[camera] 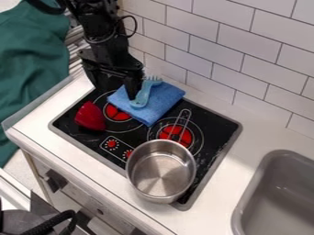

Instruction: Move the blue brush at the top of the right burner

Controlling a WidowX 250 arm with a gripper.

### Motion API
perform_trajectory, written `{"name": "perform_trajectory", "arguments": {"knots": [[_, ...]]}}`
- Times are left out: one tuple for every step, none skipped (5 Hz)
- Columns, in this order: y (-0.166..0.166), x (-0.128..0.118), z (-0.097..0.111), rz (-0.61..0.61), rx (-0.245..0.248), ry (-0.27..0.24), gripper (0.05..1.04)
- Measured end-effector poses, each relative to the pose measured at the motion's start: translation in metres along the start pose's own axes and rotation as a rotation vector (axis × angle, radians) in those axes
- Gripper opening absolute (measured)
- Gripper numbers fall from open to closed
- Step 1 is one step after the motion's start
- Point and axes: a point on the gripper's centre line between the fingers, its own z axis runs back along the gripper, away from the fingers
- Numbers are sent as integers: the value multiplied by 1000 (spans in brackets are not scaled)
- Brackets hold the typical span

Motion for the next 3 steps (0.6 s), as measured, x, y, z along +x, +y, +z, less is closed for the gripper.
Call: {"name": "perform_trajectory", "arguments": {"knots": [[-1, -8, -9, 6, -7, 37, 1005], [-2, -6, -14, 16, -2, 42, 1005], [-9, 7, -17, -6, 4, 33, 1005]]}}
